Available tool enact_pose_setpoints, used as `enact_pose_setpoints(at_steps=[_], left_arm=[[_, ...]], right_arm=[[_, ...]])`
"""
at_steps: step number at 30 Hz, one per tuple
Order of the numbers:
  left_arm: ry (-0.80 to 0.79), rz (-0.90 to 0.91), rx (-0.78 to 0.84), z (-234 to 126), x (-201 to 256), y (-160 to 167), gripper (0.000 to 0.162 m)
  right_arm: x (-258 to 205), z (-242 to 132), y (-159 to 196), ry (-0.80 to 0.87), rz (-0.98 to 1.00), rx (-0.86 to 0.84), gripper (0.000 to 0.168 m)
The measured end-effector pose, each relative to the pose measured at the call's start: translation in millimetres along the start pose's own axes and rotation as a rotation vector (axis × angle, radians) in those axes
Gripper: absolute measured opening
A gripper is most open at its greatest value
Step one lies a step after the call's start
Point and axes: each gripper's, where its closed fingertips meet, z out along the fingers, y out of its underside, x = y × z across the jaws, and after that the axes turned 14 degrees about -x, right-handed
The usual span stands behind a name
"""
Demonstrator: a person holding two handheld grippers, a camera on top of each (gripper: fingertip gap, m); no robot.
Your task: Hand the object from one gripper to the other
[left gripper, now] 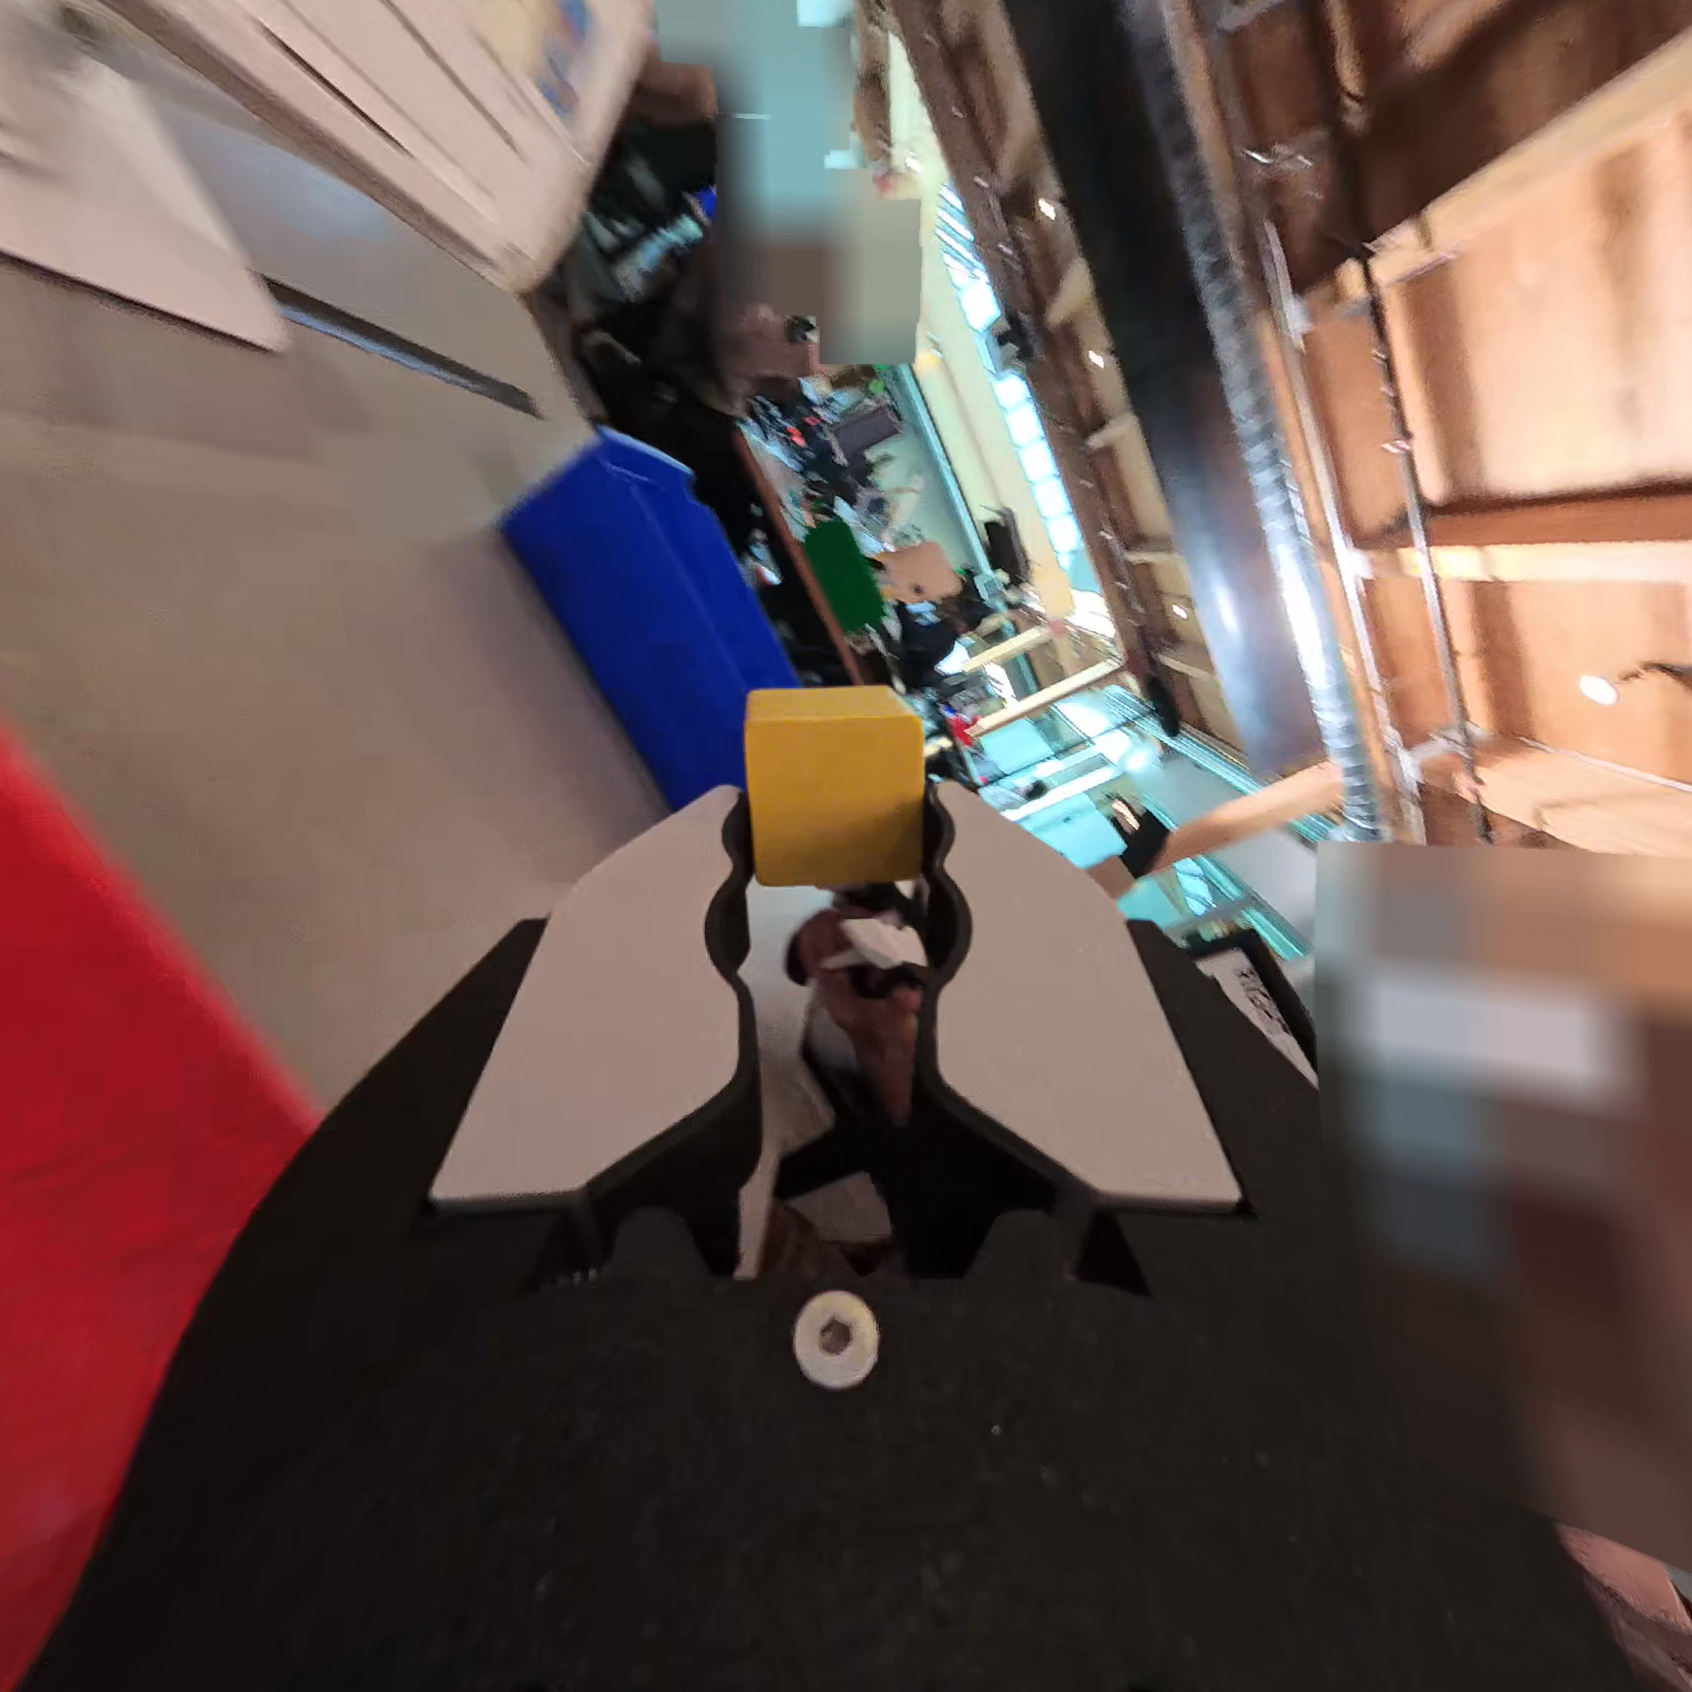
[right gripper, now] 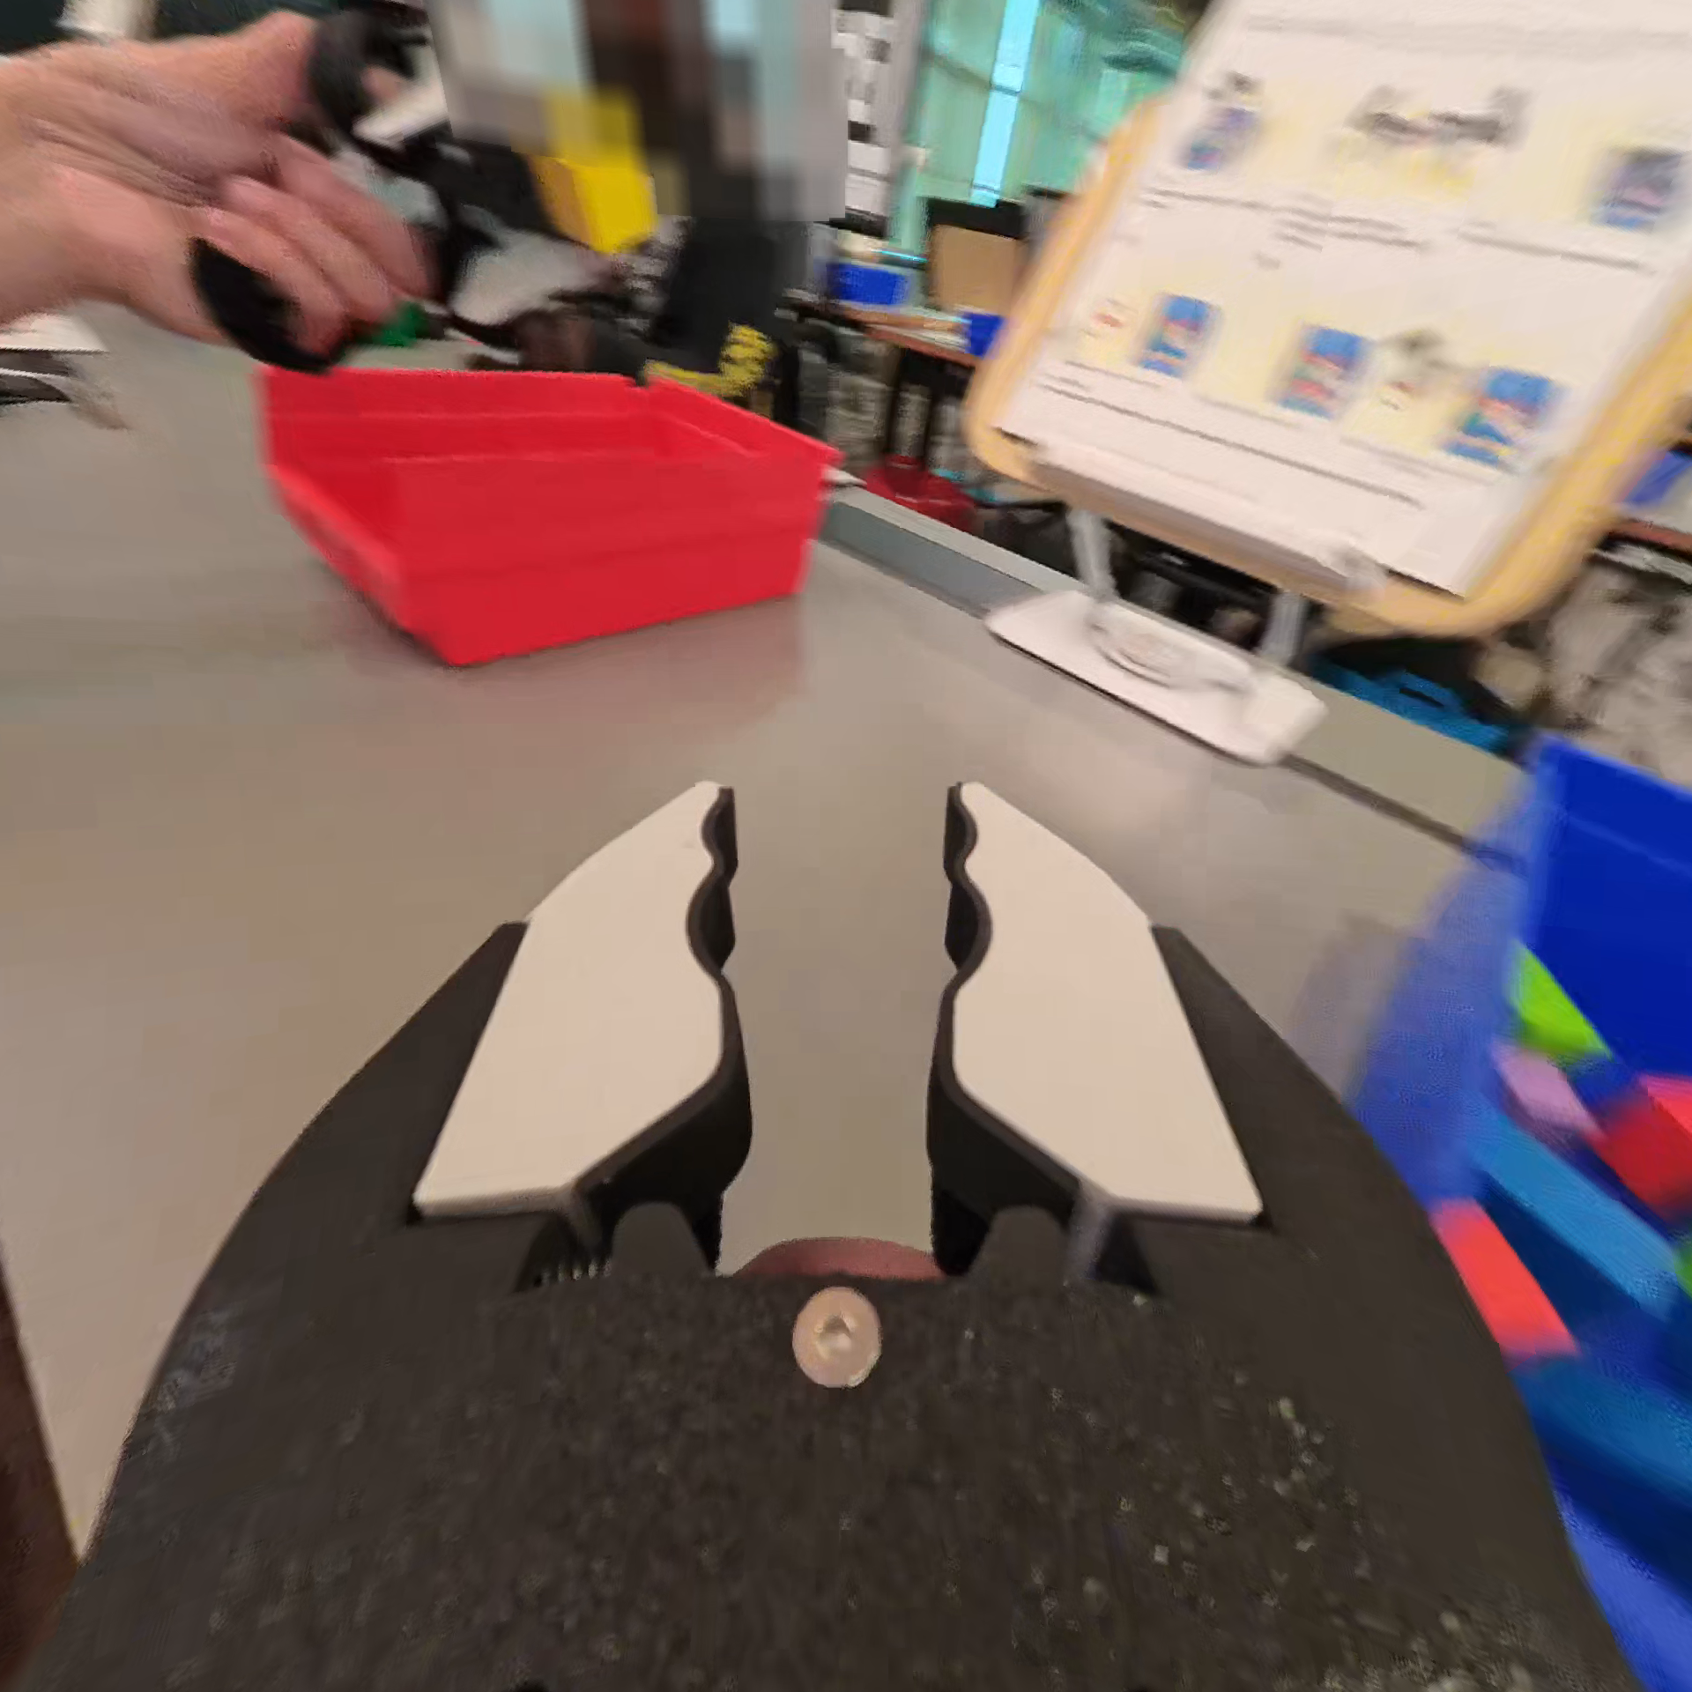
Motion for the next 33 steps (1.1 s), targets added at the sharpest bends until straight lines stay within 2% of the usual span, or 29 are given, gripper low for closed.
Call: enact_pose_setpoints(at_steps=[3,7,11,12,15,17,20,23,25,26,28,30,33], left_arm=[[0.130,-0.003,-0.068,56,31,37,0.035],[0.230,-0.064,-0.176,112,50,79,0.035],[0.313,-0.117,-0.228,137,64,102,0.035],[0.302,-0.126,-0.221,140,63,104,0.035],[0.332,-0.138,-0.215,139,68,112,0.035],[0.331,-0.103,-0.191,131,72,122,0.060],[0.287,-0.061,-0.086,116,69,155,0.059],[0.238,-0.001,-0.083,113,69,201,0.055],[0.119,0.102,-0.098,114,58,226,0.053],[0.028,0.169,-0.107,115,48,233,0.050],[-0.157,0.277,-0.132,113,27,239,0.048],[-0.209,0.331,-0.138,111,25,236,0.046],[-0.210,0.352,-0.160,111,25,235,0.046]], right_arm=[[-34,25,-54,-0.153,-0.069,0.114,0.043],[-53,46,-104,-0.229,-0.157,0.209,0.045],[-69,56,-116,-0.275,-0.187,0.237,0.048],[-76,54,-116,-0.312,-0.198,0.251,0.037],[-78,45,-116,-0.315,-0.202,0.275,0.035],[-67,30,-124,-0.303,-0.172,0.329,0.035],[-25,7,-135,-0.232,-0.116,0.332,0.035],[58,-25,-144,-0.044,-0.037,0.296,0.035],[125,-45,-135,0.099,0.064,0.215,0.035],[156,-51,-120,0.145,0.122,0.136,0.035],[224,-66,-76,0.356,0.215,-0.062,0.035],[269,-69,-20,0.451,0.277,-0.340,0.035],[304,-56,62,0.438,0.246,-0.802,0.035]])
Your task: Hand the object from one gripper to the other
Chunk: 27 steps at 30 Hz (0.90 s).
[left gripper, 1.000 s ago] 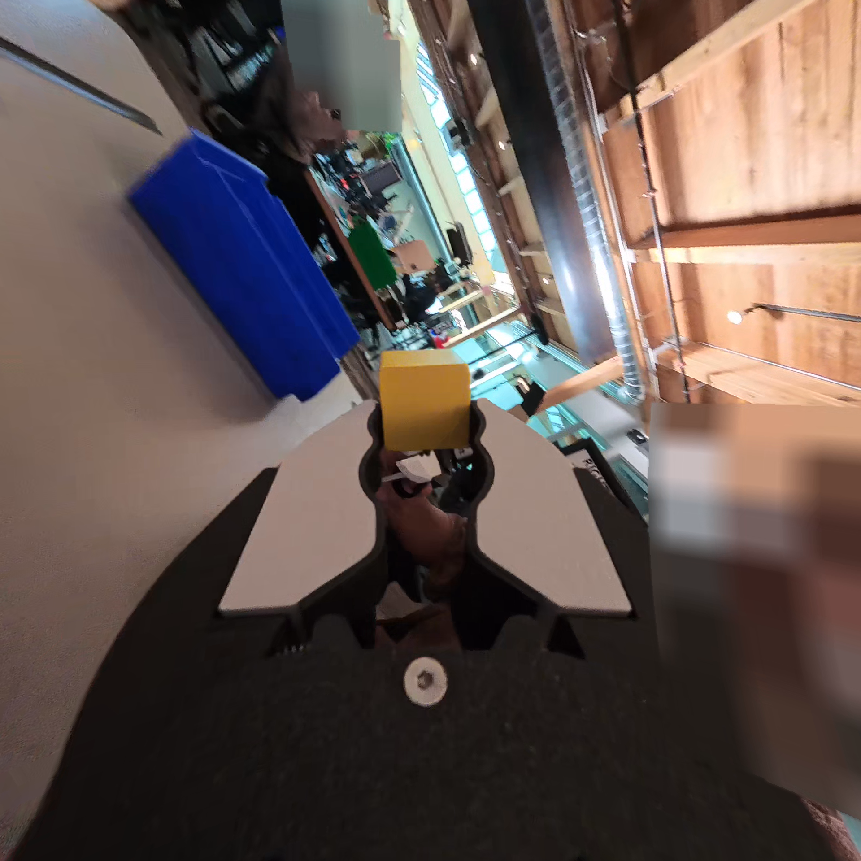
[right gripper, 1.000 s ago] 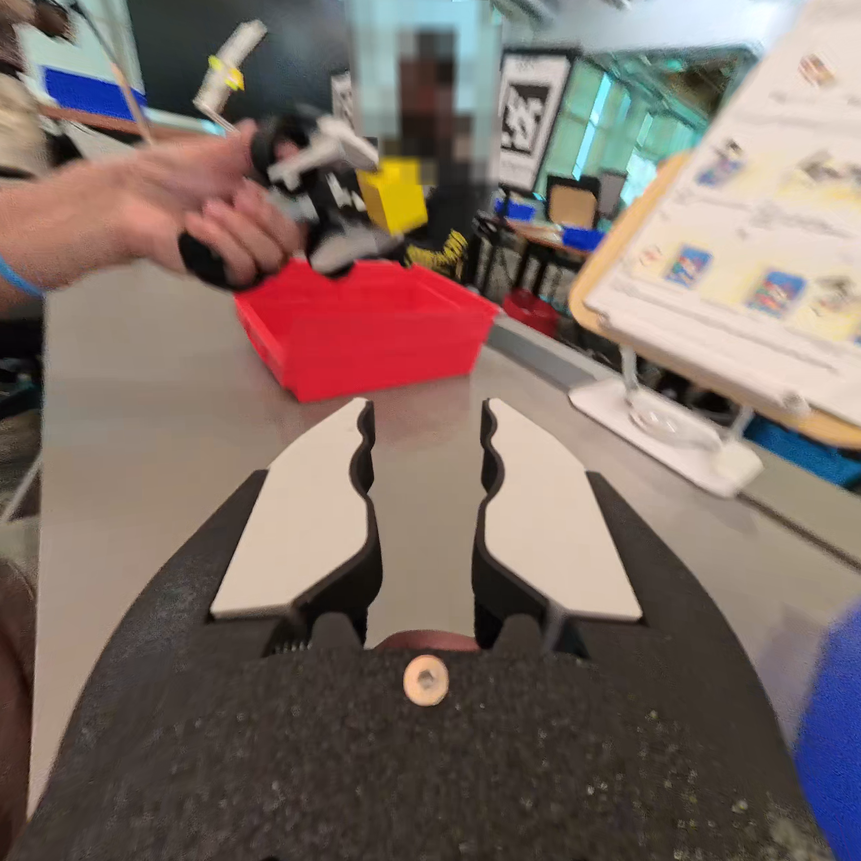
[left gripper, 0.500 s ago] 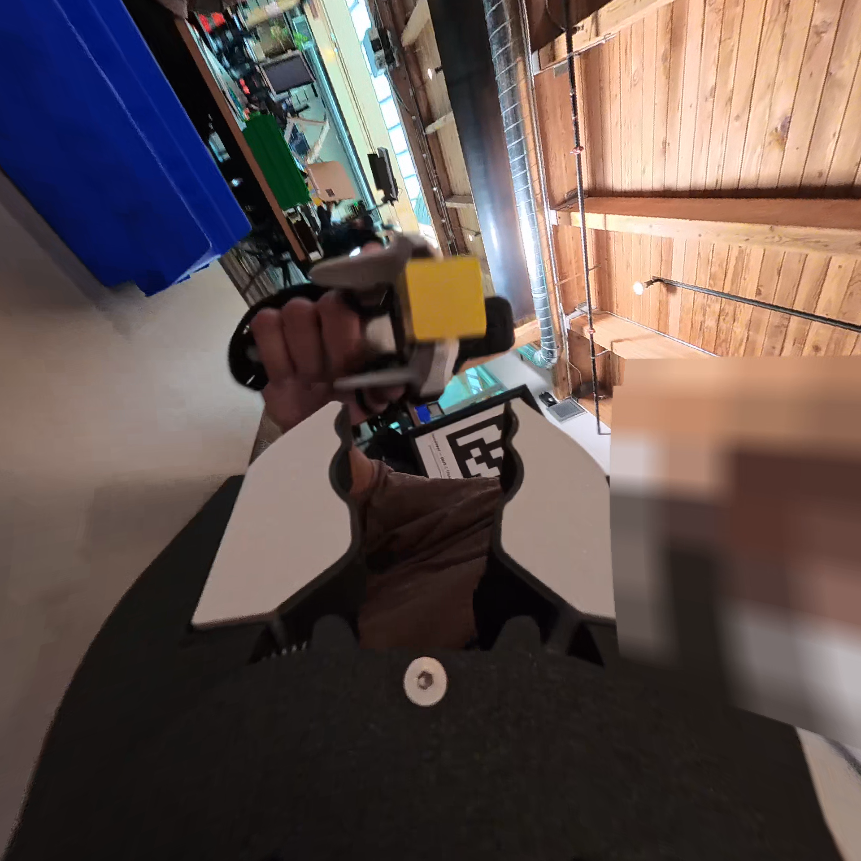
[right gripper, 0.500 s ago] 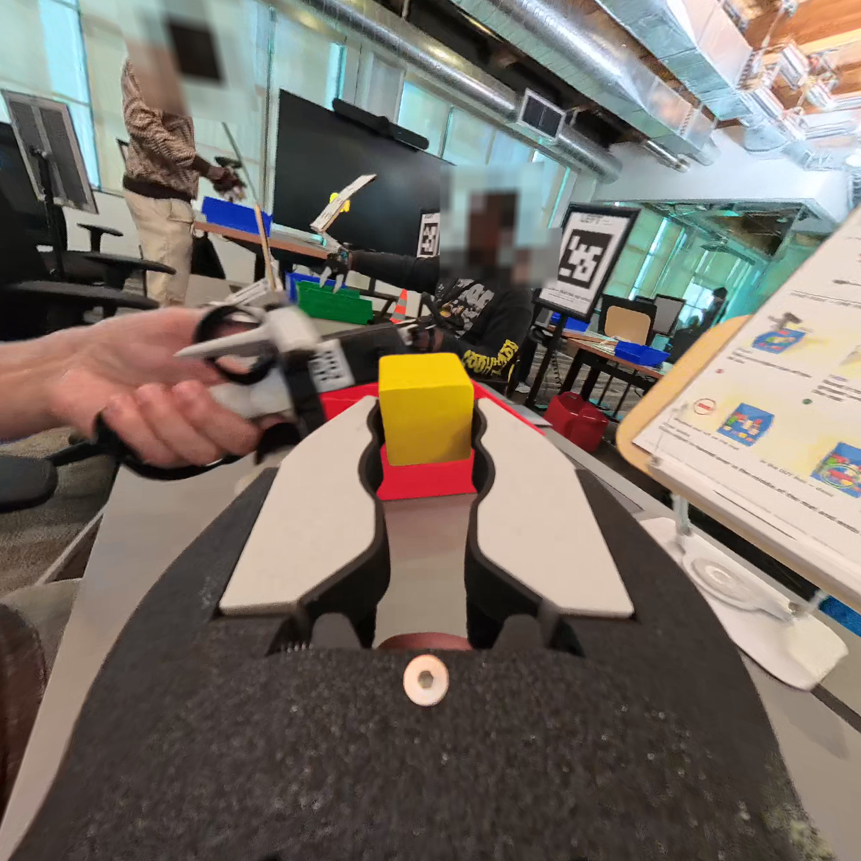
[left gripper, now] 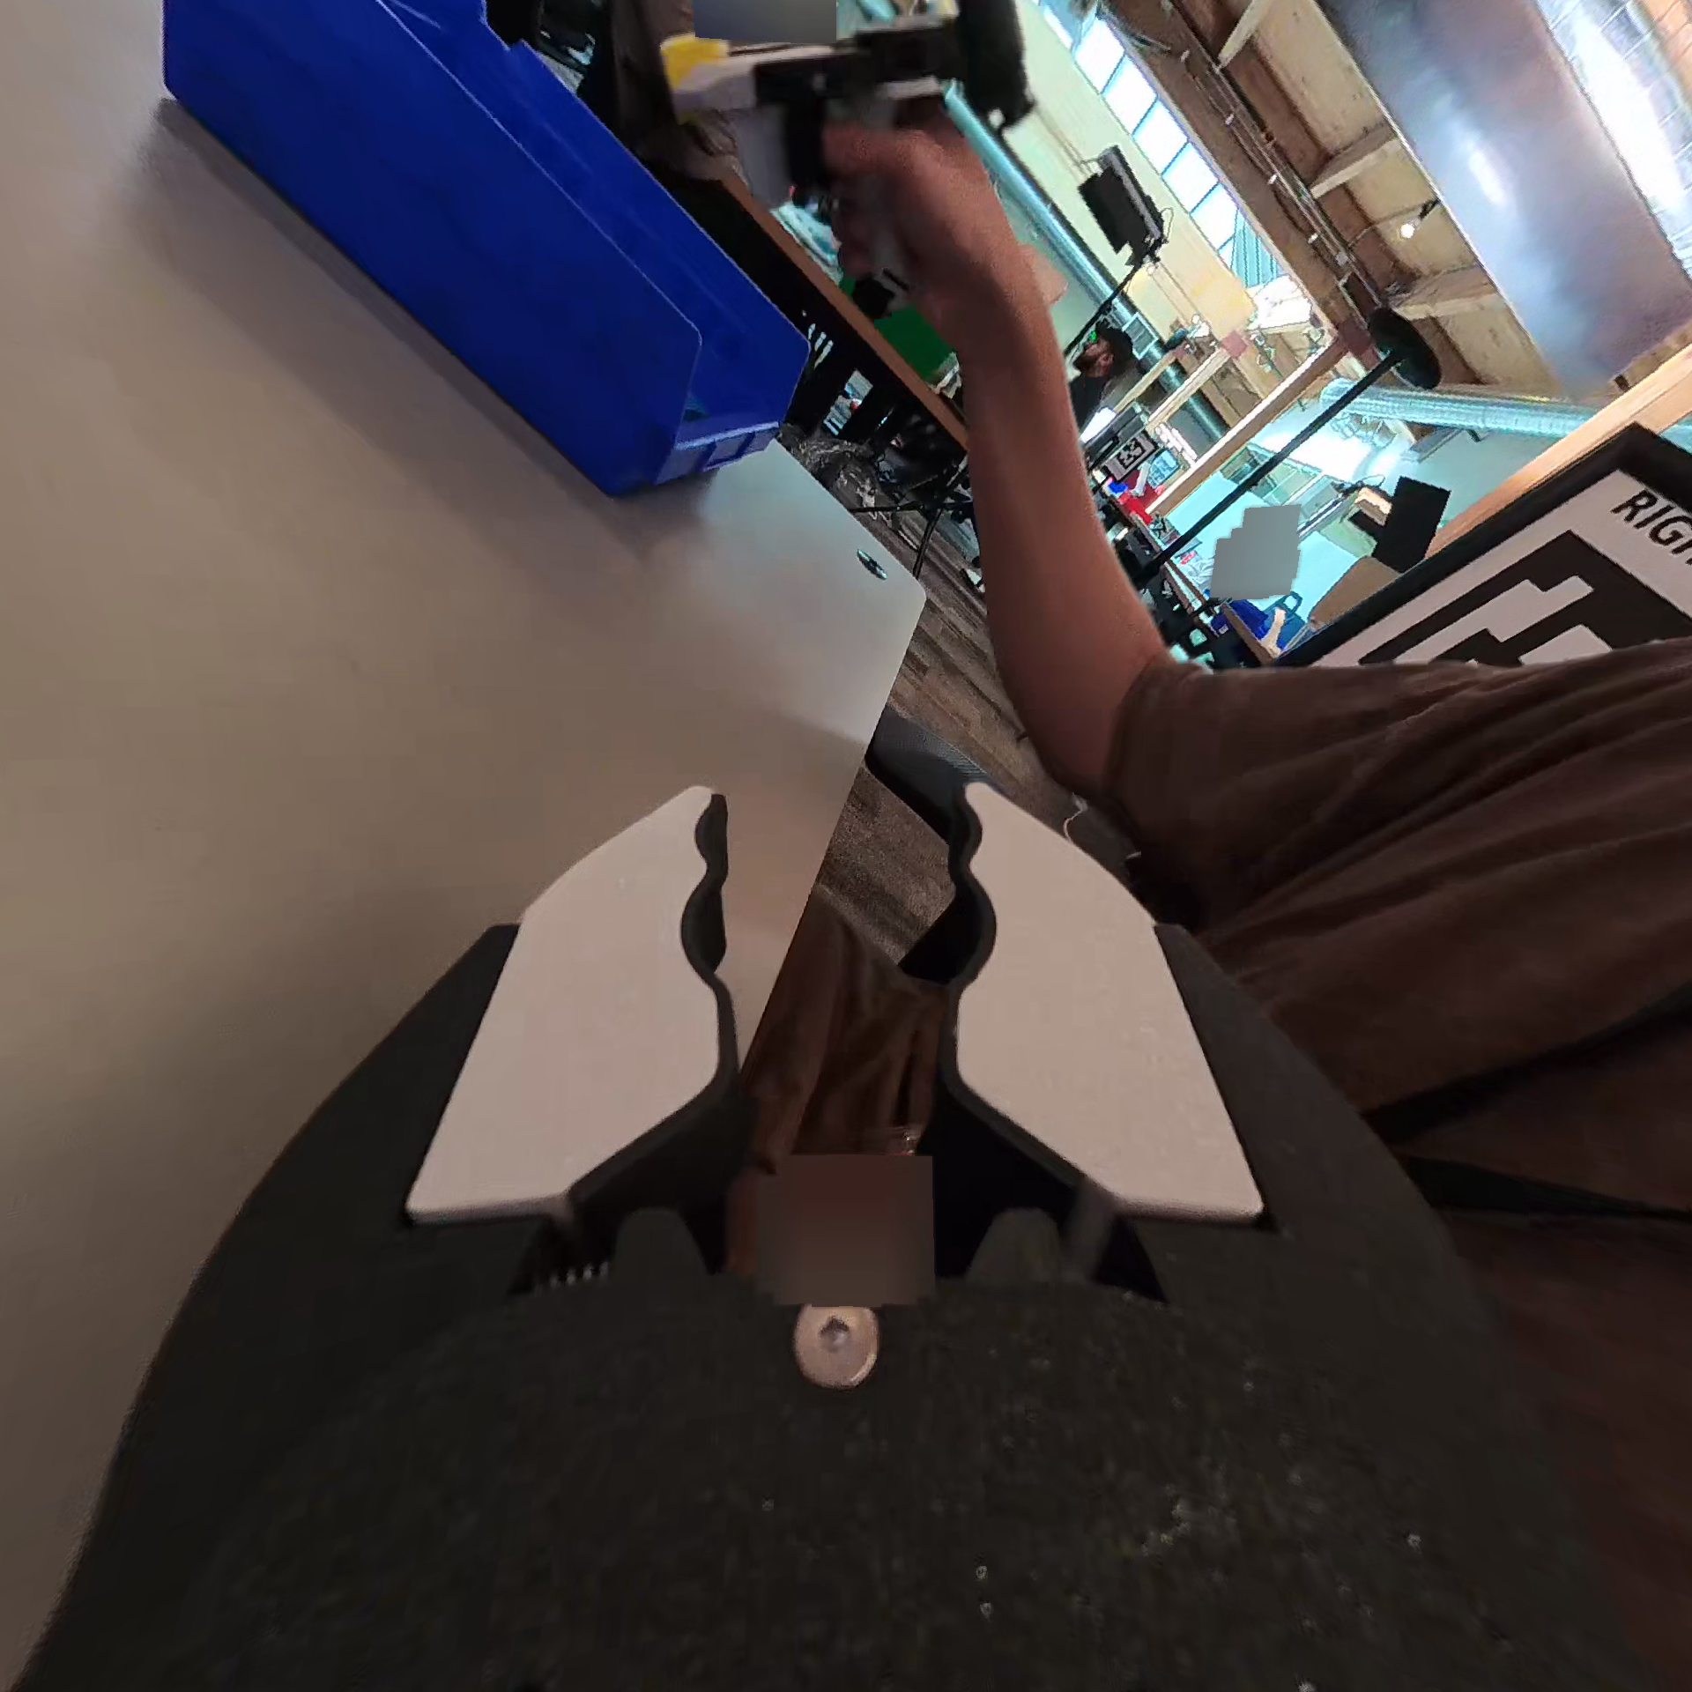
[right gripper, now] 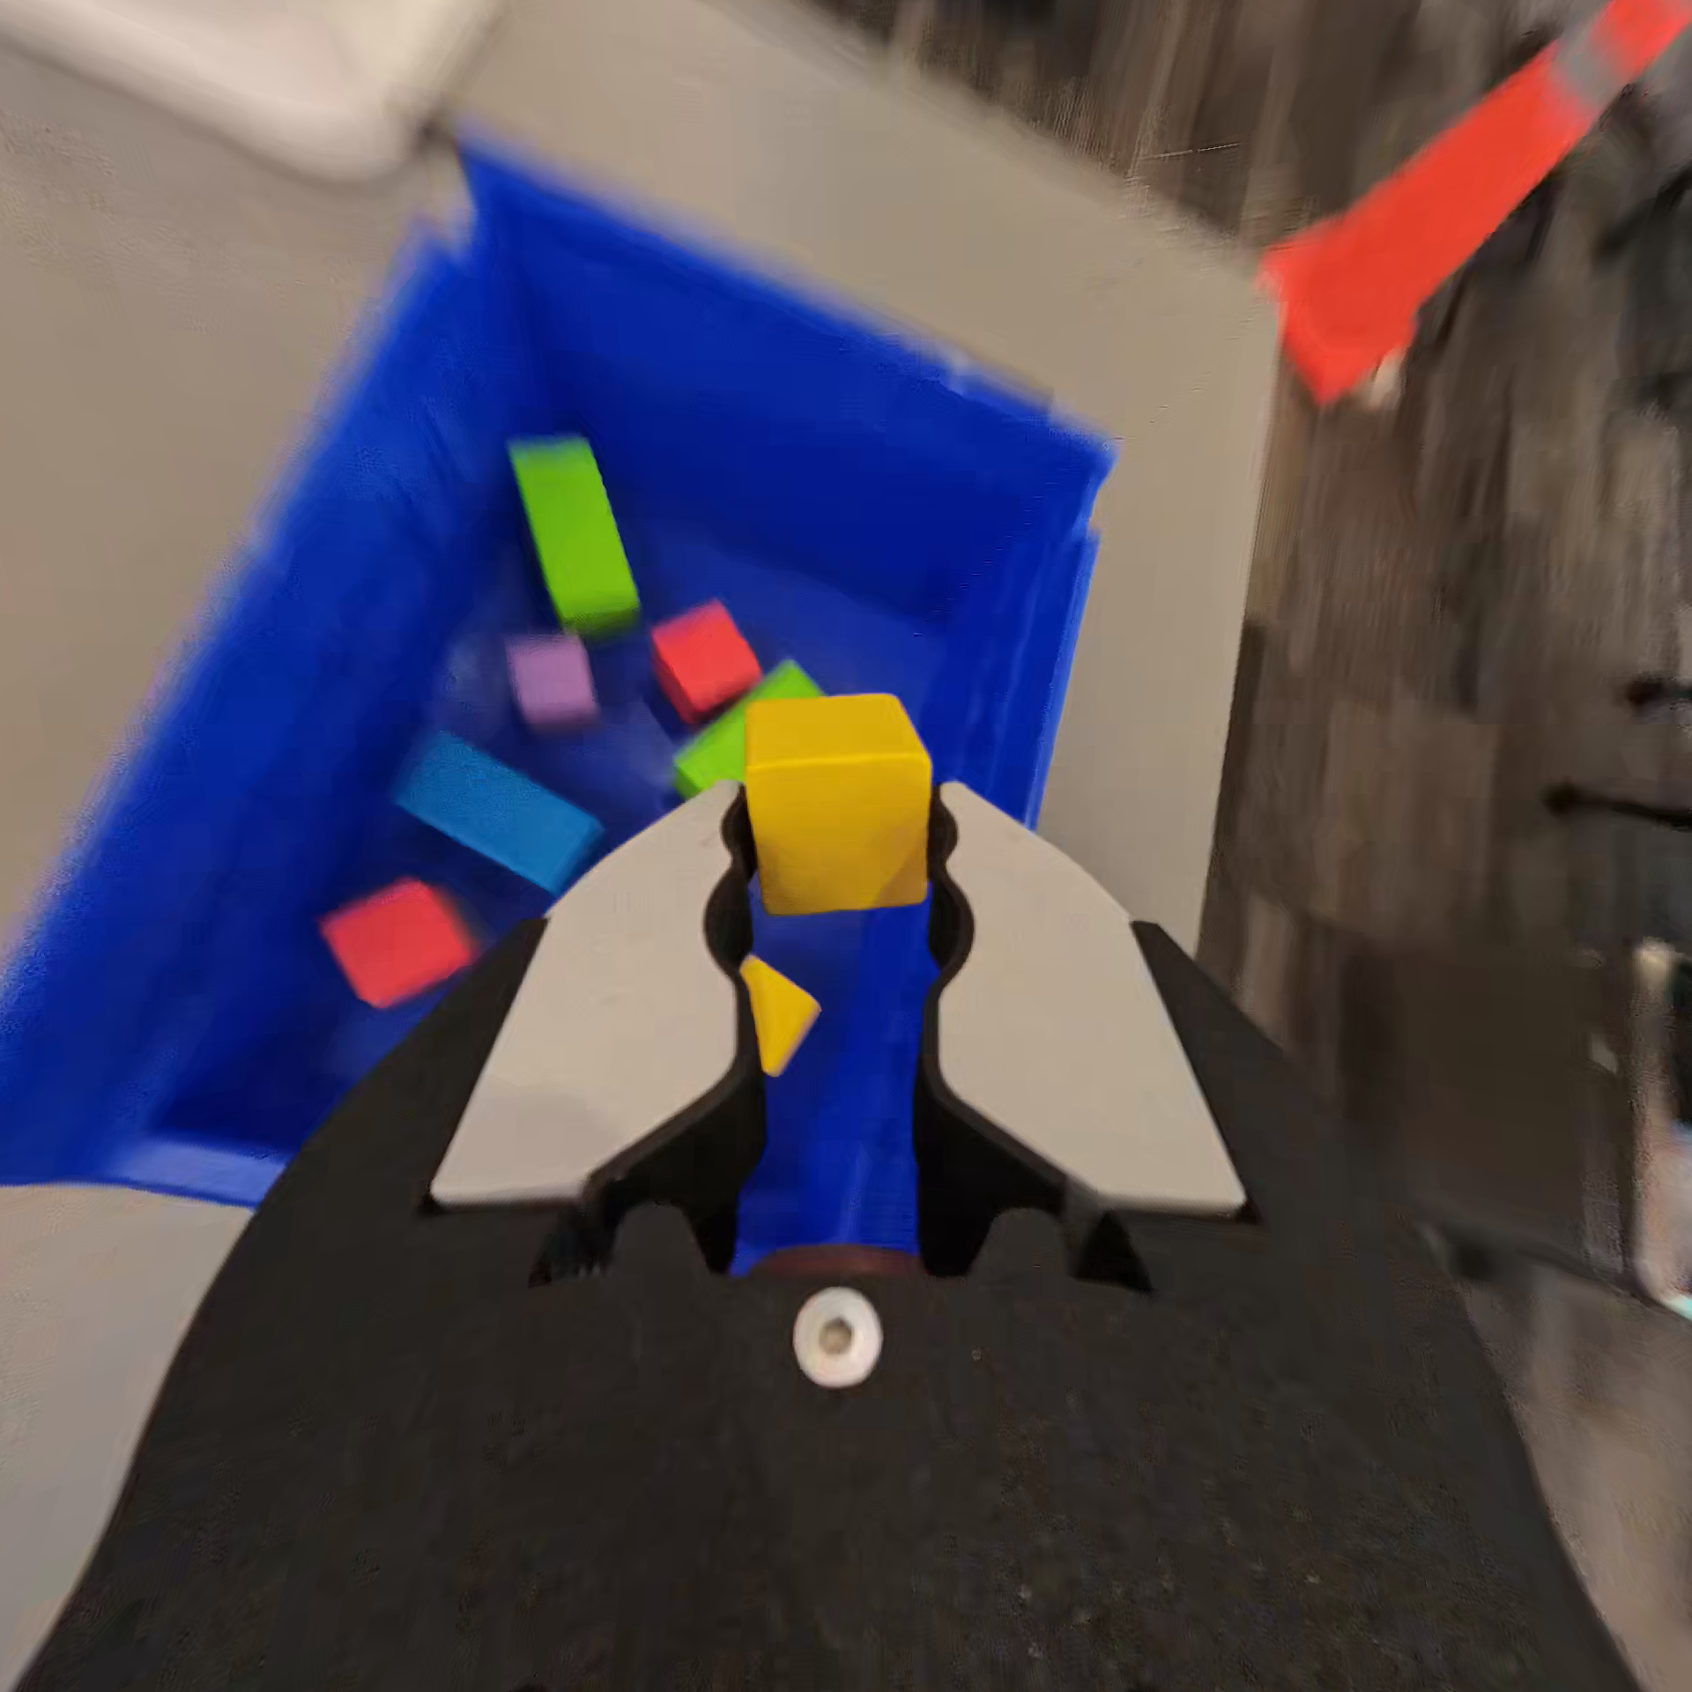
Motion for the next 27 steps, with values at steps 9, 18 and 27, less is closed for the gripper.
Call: enact_pose_setpoints(at_steps=[9,18,27], left_arm=[[0.010,-0.017,-0.021,0,-10,1,0.046],[0.024,-0.043,-0.034,0,-11,8,0.046],[-0.171,0.029,-0.035,-12,-29,5,0.047]], right_arm=[[-10,101,51,0.009,-0.393,-0.699,0.035],[-6,129,54,0.047,-0.416,-0.773,0.036],[-3,3,32,0.375,-0.324,-0.386,0.052]])
